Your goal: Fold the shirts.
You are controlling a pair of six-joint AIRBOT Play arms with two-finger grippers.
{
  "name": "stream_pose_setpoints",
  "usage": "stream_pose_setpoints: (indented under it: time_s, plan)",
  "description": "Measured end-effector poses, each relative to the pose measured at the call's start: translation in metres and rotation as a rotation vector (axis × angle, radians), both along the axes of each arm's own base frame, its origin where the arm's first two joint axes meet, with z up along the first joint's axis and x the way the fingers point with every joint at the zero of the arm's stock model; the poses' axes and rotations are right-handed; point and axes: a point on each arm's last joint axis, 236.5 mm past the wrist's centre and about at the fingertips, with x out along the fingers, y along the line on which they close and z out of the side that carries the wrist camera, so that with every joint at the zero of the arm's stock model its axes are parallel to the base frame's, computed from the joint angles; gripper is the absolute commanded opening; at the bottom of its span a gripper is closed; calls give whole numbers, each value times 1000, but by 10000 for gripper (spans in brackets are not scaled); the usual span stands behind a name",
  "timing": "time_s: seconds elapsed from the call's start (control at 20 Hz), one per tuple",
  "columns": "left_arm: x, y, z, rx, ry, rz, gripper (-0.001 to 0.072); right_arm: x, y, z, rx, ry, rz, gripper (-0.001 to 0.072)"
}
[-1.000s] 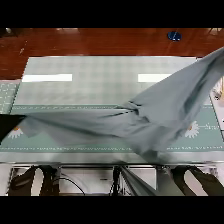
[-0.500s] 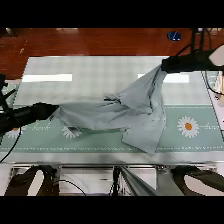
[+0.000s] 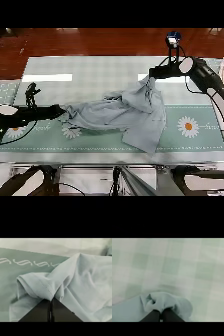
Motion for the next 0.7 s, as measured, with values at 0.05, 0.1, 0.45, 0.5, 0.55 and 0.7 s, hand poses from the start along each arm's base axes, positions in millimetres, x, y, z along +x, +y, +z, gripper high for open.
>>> stream_pose_setpoints:
  time_s: [0.05,0.1,0.45,0.5,0.55,0.7]
  plan:
    - [4,3,-1,13,-9,-8,86,1,0,-1,0,-2,-1,339]
    - [11,6,2,26,-30,-20,149,3,-1,2,2,-13,-5,396]
    - [56,70,63,142,-184,-41,623,-2,-35,97,13,-197,-64,432]
    - [53,78,67,140,-175,-45,623,-8,-45,110,7,-208,-75,432]
    - [47,84,66,144,-160,-56,625,-15,-55,120,-6,-215,-87,435]
    - [17,87,54,131,-77,-139,679,-38,-88,126,-68,-164,-110,568]
